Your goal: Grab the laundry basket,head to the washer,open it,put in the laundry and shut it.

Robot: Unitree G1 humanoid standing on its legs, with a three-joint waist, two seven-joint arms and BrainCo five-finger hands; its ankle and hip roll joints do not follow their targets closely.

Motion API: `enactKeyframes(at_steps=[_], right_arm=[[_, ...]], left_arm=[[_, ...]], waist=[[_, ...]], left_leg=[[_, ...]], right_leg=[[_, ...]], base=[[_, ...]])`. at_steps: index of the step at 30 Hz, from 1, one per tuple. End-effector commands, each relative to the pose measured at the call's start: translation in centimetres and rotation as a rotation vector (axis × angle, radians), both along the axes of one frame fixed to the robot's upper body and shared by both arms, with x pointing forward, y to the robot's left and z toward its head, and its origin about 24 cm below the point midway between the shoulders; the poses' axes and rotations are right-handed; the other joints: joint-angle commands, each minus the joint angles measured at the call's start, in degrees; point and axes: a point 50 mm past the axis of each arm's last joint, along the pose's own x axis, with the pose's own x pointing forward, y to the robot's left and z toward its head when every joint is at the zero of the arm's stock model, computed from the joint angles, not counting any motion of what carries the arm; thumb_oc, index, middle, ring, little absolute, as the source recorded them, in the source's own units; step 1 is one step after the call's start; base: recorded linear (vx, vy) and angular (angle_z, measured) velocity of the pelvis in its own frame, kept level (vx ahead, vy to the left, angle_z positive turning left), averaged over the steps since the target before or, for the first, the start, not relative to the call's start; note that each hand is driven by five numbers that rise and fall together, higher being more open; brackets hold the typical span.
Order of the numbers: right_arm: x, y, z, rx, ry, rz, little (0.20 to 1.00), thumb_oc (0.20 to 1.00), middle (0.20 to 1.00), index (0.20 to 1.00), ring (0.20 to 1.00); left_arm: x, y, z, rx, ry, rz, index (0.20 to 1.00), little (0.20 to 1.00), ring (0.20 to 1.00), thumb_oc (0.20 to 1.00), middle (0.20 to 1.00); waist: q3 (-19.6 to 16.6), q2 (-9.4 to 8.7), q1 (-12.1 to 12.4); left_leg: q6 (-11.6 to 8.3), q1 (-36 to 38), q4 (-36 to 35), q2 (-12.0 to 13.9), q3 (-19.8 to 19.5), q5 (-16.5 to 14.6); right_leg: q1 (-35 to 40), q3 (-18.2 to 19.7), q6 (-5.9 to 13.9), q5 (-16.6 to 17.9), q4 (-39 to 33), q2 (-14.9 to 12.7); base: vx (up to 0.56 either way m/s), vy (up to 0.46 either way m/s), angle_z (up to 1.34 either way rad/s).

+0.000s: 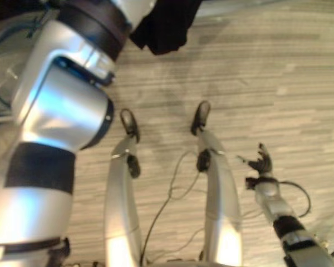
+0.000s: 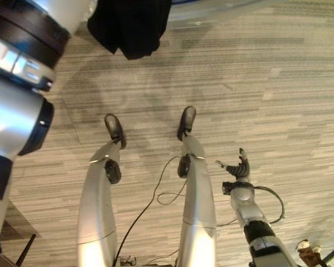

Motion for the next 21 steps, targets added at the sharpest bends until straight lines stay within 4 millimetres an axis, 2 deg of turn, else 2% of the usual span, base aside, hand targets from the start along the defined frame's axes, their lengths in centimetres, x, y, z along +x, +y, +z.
enactKeyframes(at_steps=[1, 2, 3, 5, 7, 8, 9, 10, 11, 12, 13, 14, 15, 16, 17, 18, 21], right_arm=[[-1.9, -2.4, -1.0, -0.072, 0.077, -0.055, 1.000, 1.000, 1.000, 1.000, 1.000], [-1.8, -2.3, -0.9, -0.073, 0.077, -0.052, 1.000, 1.000, 1.000, 1.000, 1.000], [-1.5, -1.9, -0.8, -0.068, 0.071, -0.038, 1.000, 1.000, 1.000, 1.000, 1.000], [-1.5, -1.5, -0.7, -0.061, 0.061, -0.027, 1.000, 1.000, 1.000, 1.000, 1.000], [-1.6, -1.5, -0.8, -0.058, 0.063, -0.027, 1.000, 1.000, 1.000, 1.000, 1.000], [-1.9, -1.1, -0.9, -0.033, 0.063, -0.008, 1.000, 1.000, 1.000, 1.000, 1.000], [-2.0, -1.0, -0.9, -0.021, 0.061, -0.004, 1.000, 1.000, 1.000, 1.000, 1.000], [-2.2, -0.8, -1.4, 0.016, 0.069, 0.003, 1.000, 1.000, 1.000, 1.000, 1.000], [-2.2, -0.7, -1.4, 0.020, 0.067, 0.003, 1.000, 1.000, 1.000, 1.000, 1.000], [-2.2, -0.8, -1.5, 0.033, 0.067, 0.011, 1.000, 1.000, 1.000, 1.000, 1.000], [-2.0, -1.7, -1.4, 0.044, 0.070, 0.033, 1.000, 1.000, 1.000, 1.000, 1.000], [-1.9, -2.1, -1.4, 0.044, 0.071, 0.030, 1.000, 1.000, 1.000, 1.000, 1.000], [-1.8, -2.1, -1.4, 0.046, 0.068, 0.030, 1.000, 1.000, 1.000, 1.000, 1.000], [-1.8, -2.3, -1.4, 0.045, 0.071, 0.030, 1.000, 1.000, 1.000, 1.000, 1.000], [-1.9, -2.5, -1.5, 0.049, 0.069, 0.028, 1.000, 1.000, 1.000, 1.000, 1.000], [-1.5, -3.1, -1.0, 0.035, 0.052, 0.014, 1.000, 1.000, 1.000, 1.000, 1.000], [-1.2, -3.5, -0.6, 0.018, 0.041, 0.004, 1.000, 1.000, 1.000, 1.000, 1.000]], left_arm=[[-2.0, 0.6, 3.9, 0.115, -0.052, 0.111, 1.000, 1.000, 1.000, 1.000, 1.000], [-2.0, 0.8, 4.1, 0.119, -0.052, 0.114, 1.000, 1.000, 1.000, 1.000, 1.000], [-0.8, 1.7, 3.0, 0.140, -0.011, 0.132, 1.000, 1.000, 1.000, 1.000, 1.000], [-0.9, 0.0, 2.5, 0.218, -0.029, 0.111, 1.000, 1.000, 1.000, 1.000, 1.000], [-0.8, 0.0, 2.4, 0.221, -0.027, 0.111, 1.000, 1.000, 1.000, 1.000, 1.000], [1.0, 0.1, 0.2, 0.384, 0.033, 0.186, 1.000, 1.000, 1.000, 1.000, 1.000], [1.3, -0.4, -0.5, 0.447, 0.042, 0.198, 1.000, 1.000, 1.000, 1.000, 1.000], [1.3, -1.7, -0.9, 0.682, -0.001, 0.365, 1.000, 1.000, 1.000, 1.000, 1.000], [1.2, -1.8, -0.8, 0.687, -0.003, 0.369, 1.000, 1.000, 1.000, 1.000, 1.000], [0.3, -3.0, 0.1, 0.793, -0.067, 0.484, 1.000, 1.000, 1.000, 1.000, 1.000], [-3.0, -5.7, 3.3, 0.887, -0.256, 0.735, 1.000, 1.000, 1.000, 1.000, 1.000], [-4.3, -6.6, 4.0, 0.911, -0.346, 0.832, 1.000, 1.000, 1.000, 1.000, 1.000], [-4.3, -6.7, 4.0, 0.911, -0.350, 0.836, 1.000, 1.000, 1.000, 1.000, 1.000], [-5.4, -7.6, 4.5, 0.912, -0.429, 0.911, 1.000, 1.000, 1.000, 1.000, 1.000], [-6.0, -8.1, 4.7, 0.924, -0.487, 0.991, 1.000, 1.000, 1.000, 1.000, 1.000], [-6.6, -8.8, 4.7, 0.970, -0.589, 1.151, 1.000, 1.000, 1.000, 1.000, 1.000], [-6.9, -9.6, 4.3, 0.994, -0.659, 1.211, 1.000, 1.000, 1.000, 1.000, 1.000]], waist=[[-2.8, 3.60, -1.9], [-2.7, 3.63, -2.1], [-2.2, 3.96, -1.6], [-2.0, 4.25, -1.6], [-2.2, 4.12, -1.6], [-1.9, 4.30, -1.2], [-1.8, 4.41, -1.2], [-1.6, 4.45, -1.0], [-1.5, 4.28, -1.0], [-1.7, 4.36, -1.1], [-2.0, 3.58, -1.5], [-2.2, 3.34, -1.6], [-2.1, 3.24, -1.6], [-2.2, 3.15, -1.7], [-2.3, 2.95, -1.8], [-2.3, 2.66, -1.8], [-2.5, 2.56, -2.0]], left_leg=[[0.91, -2.2, -7.2, -1.2, 0.7, 4.1], [0.92, -2.1, -7.3, -1.2, 0.7, 4.1], [1.02, -2.0, -7.6, -1.6, 1.1, 4.1], [1.08, -2.1, -7.9, -2.0, 1.2, 4.4], [1.10, -2.1, -8.0, -2.1, 1.2, 4.4], [1.29, -1.5, -8.5, -2.2, 1.4, 4.7], [1.36, -1.5, -8.5, -2.3, 1.4, 4.7], [1.47, -1.1, -8.4, -2.5, 1.5, 4.8], [1.47, -1.1, -8.3, -2.5, 1.5, 4.8], [1.46, -1.0, -8.3, -2.4, 1.5, 4.9], [1.54, -0.7, -8.2, -2.2, 1.7, 4.9], [1.61, -0.7, -8.2, -2.0, 1.8, 5.0], [1.61, -0.7, -8.2, -2.0, 1.8, 5.0], [1.70, -0.7, -8.4, -1.9, 1.8, 5.1], [1.78, -0.6, -8.4, -1.7, 1.8, 5.2], [1.85, -0.6, -8.4, -1.5, 1.7, 5.1], [1.94, -0.5, -8.5, -1.2, 1.5, 5.0]], right_leg=[[3.9, 0.5, -2.41, -16.9, 16.4, 0.8], [4.0, 0.5, -2.42, -16.9, 16.4, 0.8], [4.1, 0.4, -2.37, -16.8, 16.5, 0.7], [3.9, 0.2, -2.21, -16.6, 16.6, 0.6], [3.8, 0.2, -2.18, -16.5, 16.6, 0.5], [4.0, 0.1, -2.07, -16.3, 16.5, 0.4], [4.0, 0.1, -2.08, -16.3, 16.6, 0.5], [4.0, 0.3, -2.11, -16.3, 16.9, 0.4], [4.1, 0.3, -2.10, -16.3, 17.0, 0.4], [4.1, 0.3, -2.06, -16.2, 17.0, 0.4], [4.1, 0.5, -1.91, -15.9, 17.0, 0.7], [4.1, 0.6, -1.84, -15.8, 17.0, 0.8], [4.1, 0.6, -1.84, -15.7, 17.0, 0.8], [4.2, 0.6, -1.76, -15.6, 16.8, 0.9], [4.2, 0.6, -1.68, -15.5, 16.7, 1.0], [4.2, 0.7, -1.55, -15.3, 16.5, 1.1], [4.3, 0.7, -1.45, -15.3, 16.4, 1.0]], base=[[0.00, 0.016, 0.07], [-0.02, 0.019, 0.04], [0.00, 0.000, 0.00], [0.00, 0.000, 0.00], [-0.01, 0.013, 0.03], [-0.03, 0.020, 0.05], [-0.04, 0.017, 0.03], [0.00, 0.000, 0.00], [0.00, 0.000, 0.00], [-0.02, -0.004, 0.07], [-0.03, 0.003, 0.09], [-0.03, 0.000, 0.09], [-0.02, 0.016, 0.04], [0.00, 0.000, 0.00], [0.00, 0.000, 0.00], [-0.02, 0.031, -0.03], [-0.01, 0.012, 0.00]])
